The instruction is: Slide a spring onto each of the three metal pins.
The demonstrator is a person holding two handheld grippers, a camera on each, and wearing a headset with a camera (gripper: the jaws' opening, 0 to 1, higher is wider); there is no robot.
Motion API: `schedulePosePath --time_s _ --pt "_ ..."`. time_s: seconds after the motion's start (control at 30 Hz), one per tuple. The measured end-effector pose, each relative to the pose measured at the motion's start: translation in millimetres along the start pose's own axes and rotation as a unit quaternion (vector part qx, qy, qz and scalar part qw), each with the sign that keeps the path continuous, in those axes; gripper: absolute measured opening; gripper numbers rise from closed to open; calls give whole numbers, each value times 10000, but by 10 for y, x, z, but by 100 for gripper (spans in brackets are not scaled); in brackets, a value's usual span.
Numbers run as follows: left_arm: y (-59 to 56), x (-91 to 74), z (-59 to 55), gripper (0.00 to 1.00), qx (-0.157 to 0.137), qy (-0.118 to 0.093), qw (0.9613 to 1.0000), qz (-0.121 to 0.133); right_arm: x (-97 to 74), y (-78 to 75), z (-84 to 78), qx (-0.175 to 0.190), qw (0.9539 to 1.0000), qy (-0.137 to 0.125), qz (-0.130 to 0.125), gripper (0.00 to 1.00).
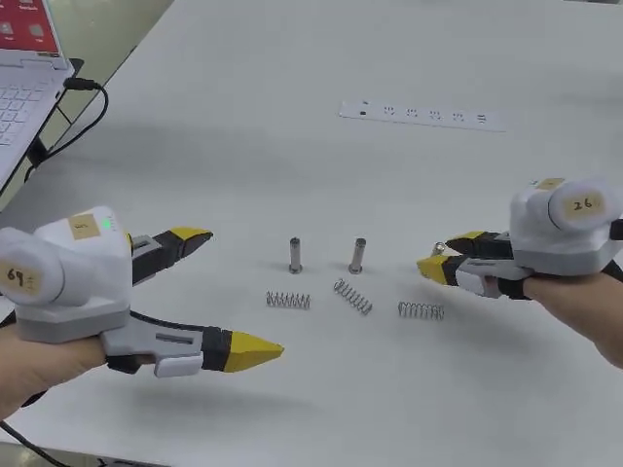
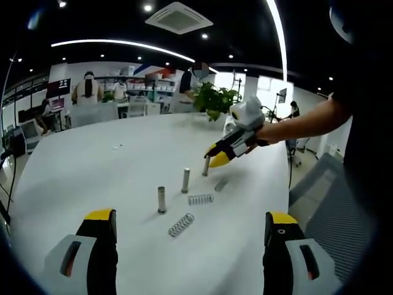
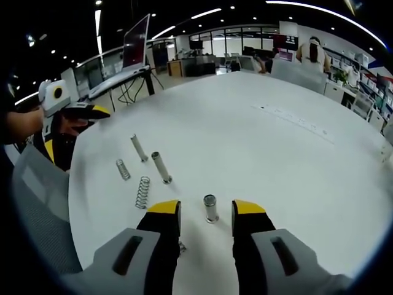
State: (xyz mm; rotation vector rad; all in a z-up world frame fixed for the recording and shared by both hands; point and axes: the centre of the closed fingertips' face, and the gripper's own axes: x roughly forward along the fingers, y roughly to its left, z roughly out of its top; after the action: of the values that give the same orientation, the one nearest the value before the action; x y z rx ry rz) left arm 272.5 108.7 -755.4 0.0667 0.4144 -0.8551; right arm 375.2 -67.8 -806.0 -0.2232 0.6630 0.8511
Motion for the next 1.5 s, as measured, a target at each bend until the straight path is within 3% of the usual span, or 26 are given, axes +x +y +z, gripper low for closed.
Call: schedulePosePath --time_s 0.7,1.1,1.5 --pt "3 0 3 98 -45 -69 10000 21 -143 34 35 -151 9997 -178 -13 52" --pt "34 3 -19 98 -64 -36 10000 64 -317 15 38 -467 9987 -201 -30 52" --pt "59 -32 -21 98 -46 3 9999 101 -410 170 -106 -883 9957 55 269 43"
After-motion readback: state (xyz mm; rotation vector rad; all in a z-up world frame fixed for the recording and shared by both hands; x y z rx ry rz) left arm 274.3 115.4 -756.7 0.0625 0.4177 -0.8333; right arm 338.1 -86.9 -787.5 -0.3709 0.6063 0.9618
